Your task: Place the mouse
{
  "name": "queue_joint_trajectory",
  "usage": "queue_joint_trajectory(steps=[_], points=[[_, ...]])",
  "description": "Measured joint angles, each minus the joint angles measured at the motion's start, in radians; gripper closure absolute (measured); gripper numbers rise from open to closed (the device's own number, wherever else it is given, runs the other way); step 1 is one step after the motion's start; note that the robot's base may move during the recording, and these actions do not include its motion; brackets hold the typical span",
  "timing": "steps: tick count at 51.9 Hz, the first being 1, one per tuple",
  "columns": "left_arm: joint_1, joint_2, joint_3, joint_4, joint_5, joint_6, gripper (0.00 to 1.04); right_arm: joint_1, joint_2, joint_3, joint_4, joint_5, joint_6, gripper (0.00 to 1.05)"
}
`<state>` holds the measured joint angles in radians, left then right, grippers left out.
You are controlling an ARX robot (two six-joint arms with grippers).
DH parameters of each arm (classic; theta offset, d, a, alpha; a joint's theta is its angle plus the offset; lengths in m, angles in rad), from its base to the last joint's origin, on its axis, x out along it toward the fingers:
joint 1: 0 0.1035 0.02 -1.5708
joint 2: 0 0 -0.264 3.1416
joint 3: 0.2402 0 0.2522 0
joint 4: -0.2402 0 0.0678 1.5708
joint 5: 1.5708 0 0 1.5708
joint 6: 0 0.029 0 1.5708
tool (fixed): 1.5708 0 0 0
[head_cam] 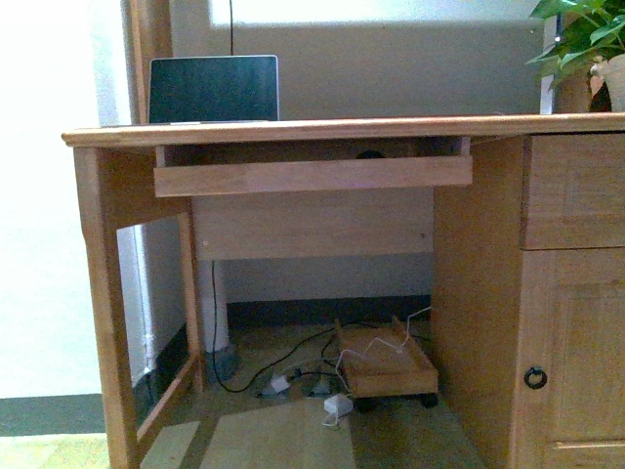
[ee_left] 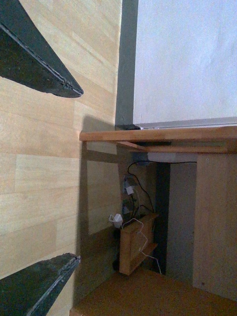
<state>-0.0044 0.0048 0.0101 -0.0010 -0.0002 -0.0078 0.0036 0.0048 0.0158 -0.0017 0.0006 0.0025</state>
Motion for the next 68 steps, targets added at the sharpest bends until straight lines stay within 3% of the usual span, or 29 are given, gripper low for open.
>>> queue_joint_trajectory(steps=[68], points=[[0.0,0.0,0.0,0.0,0.0,0.0,0.08,0.0,0.0,0.0,0.0,0.0,0.0,0.07]])
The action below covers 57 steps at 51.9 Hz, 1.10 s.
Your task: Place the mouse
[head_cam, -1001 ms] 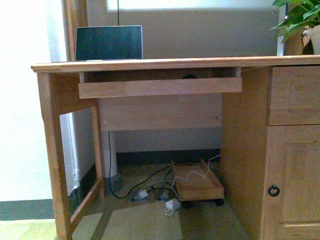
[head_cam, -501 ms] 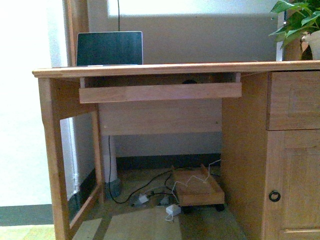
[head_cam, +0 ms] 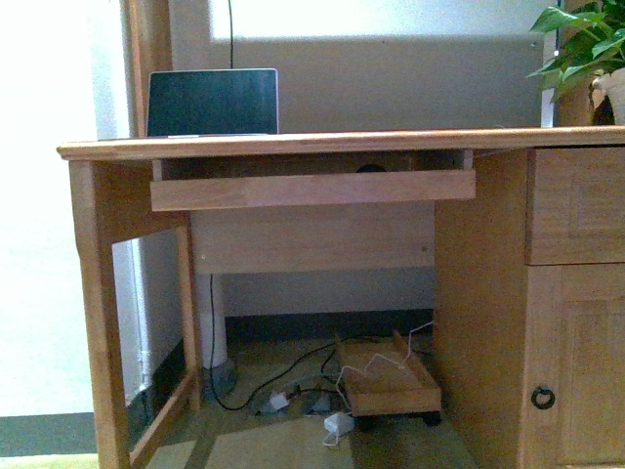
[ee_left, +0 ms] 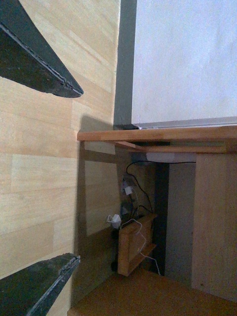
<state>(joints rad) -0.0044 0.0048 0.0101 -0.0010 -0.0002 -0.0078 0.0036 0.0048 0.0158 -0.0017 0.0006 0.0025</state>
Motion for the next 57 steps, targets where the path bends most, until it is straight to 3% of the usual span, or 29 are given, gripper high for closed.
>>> queue_joint_trajectory(steps=[57], points=[[0.0,0.0,0.0,0.0,0.0,0.0,0.08,0.0,0.0,0.0,0.0,0.0,0.0,0.07]])
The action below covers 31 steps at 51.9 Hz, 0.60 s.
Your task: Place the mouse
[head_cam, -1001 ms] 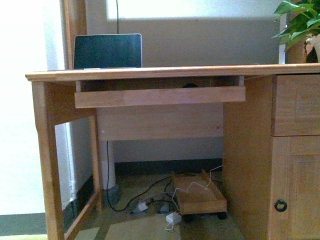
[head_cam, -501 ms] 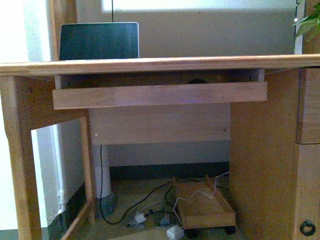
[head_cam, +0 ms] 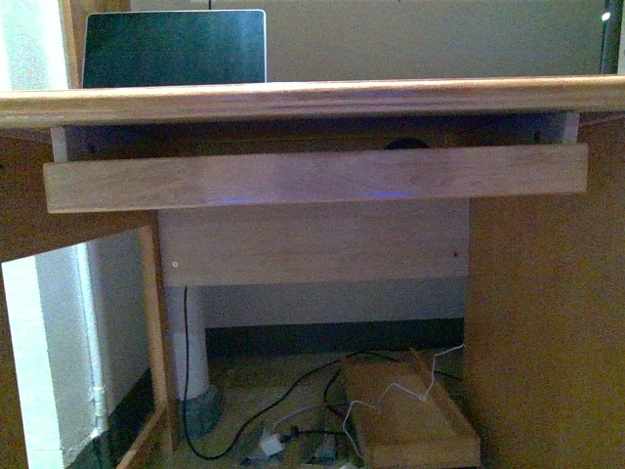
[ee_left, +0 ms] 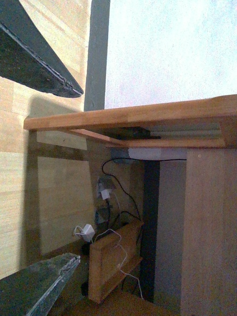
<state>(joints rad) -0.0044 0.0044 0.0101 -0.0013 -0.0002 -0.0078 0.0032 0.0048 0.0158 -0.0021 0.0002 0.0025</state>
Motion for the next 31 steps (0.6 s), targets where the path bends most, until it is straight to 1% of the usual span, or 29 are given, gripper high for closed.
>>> queue_joint_trajectory(steps=[31], points=[[0.0,0.0,0.0,0.0,0.0,0.0,0.08,0.0,-0.001,0.0,0.0,0.0,0.0,0.07]])
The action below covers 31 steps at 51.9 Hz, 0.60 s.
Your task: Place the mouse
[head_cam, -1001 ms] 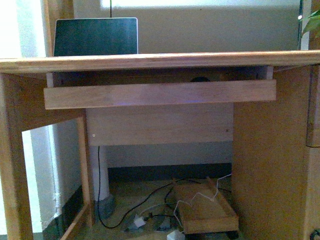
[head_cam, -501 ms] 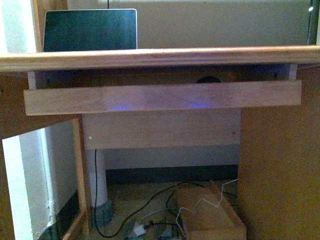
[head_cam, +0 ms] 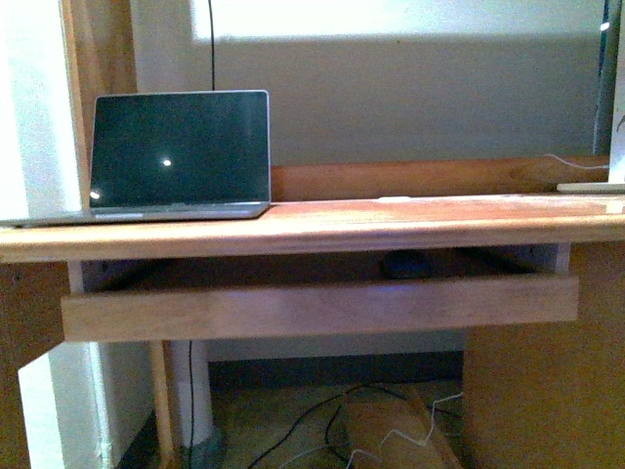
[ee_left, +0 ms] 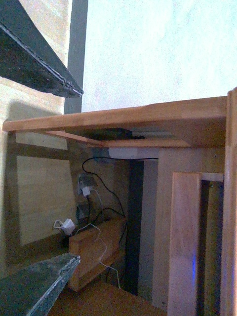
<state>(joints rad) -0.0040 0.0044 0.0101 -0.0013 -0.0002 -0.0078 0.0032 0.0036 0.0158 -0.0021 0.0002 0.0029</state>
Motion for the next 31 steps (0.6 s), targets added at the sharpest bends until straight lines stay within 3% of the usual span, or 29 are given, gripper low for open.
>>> queue_joint_trajectory(steps=[20,25,31], points=[[0.0,0.0,0.0,0.0,0.0,0.0,0.08,0.0,0.0,0.0,0.0,0.0,0.0,0.07],[0.049,0.087,0.043,-0.1,0.153,-0.074,0.08,0.0,0.0,0.0,0.0,0.0,0.0,0.07],[0.126,0.295,0.058,-0.006,0.285,-0.071,0.08,0.0,0.0,0.0,0.0,-0.001,0.0,0.07]])
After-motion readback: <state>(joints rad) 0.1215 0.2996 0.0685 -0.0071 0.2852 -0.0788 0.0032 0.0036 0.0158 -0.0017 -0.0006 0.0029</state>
